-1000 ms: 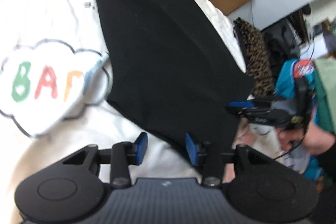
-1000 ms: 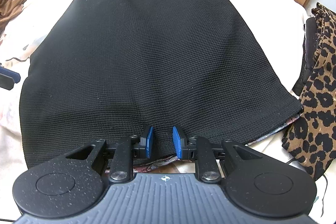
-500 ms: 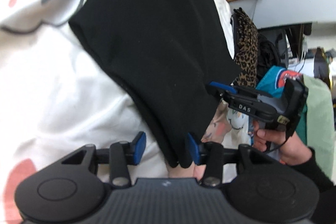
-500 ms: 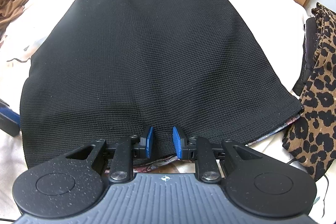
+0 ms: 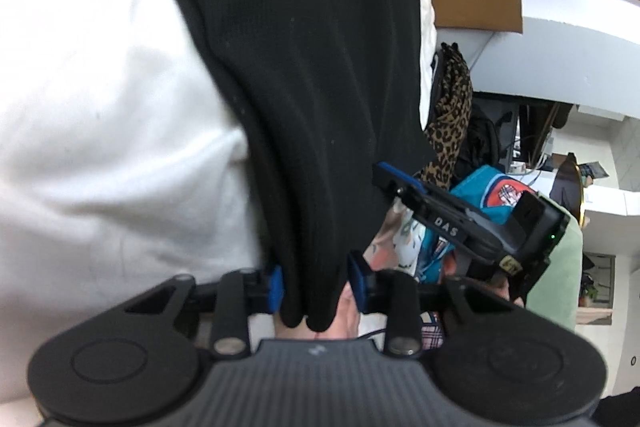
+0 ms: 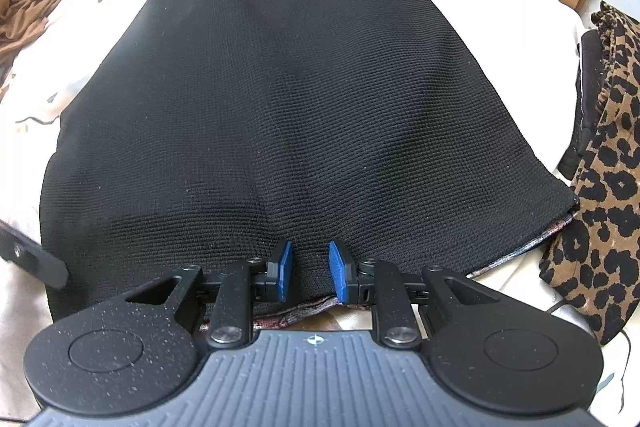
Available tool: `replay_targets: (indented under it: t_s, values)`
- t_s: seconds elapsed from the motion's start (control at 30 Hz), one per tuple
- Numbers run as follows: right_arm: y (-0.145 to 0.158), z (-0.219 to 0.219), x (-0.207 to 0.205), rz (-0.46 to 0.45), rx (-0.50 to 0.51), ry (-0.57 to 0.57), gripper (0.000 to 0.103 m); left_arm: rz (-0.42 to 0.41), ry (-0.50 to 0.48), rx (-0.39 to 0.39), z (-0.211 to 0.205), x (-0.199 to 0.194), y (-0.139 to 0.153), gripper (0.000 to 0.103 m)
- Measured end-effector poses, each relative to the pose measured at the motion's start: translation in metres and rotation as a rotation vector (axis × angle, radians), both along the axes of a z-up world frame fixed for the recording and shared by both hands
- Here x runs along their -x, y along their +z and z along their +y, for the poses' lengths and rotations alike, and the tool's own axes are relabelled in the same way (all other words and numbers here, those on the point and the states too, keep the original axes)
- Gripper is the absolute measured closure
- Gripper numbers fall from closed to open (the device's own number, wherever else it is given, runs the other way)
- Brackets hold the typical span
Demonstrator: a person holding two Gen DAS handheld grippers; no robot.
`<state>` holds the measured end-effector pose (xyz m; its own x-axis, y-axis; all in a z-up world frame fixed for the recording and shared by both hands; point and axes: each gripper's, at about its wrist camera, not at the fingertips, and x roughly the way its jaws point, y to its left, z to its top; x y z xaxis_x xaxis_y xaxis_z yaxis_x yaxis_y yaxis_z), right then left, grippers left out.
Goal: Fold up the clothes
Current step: 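Grasp the shorts hem with the left gripper while right grasps the hem corner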
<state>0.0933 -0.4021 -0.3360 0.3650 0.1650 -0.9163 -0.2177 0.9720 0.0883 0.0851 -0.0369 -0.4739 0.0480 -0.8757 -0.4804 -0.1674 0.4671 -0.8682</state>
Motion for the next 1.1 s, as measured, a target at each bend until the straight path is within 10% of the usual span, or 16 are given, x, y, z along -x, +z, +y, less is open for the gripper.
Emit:
replay_targets:
  t_s: [0.53,0.6,1.1]
  values:
    - [0.035,-0.076,0.022,-0.092,-0.119,-0.246,0.062,0.125,0.121,0.024,-0.009,0.008,-0.009,0.096]
    - [0.016,-0.14,0.019,-0.102,-0.144,-0.302,0.062,0.13,0.127,0.024,-0.007,0.009,-0.005,0.096]
    - [-0.114,-0.076,0.006,-0.03,-0.709,-0.745,0.058,0.152,0.155,0.07,-0.006,-0.01,0.054,0.097]
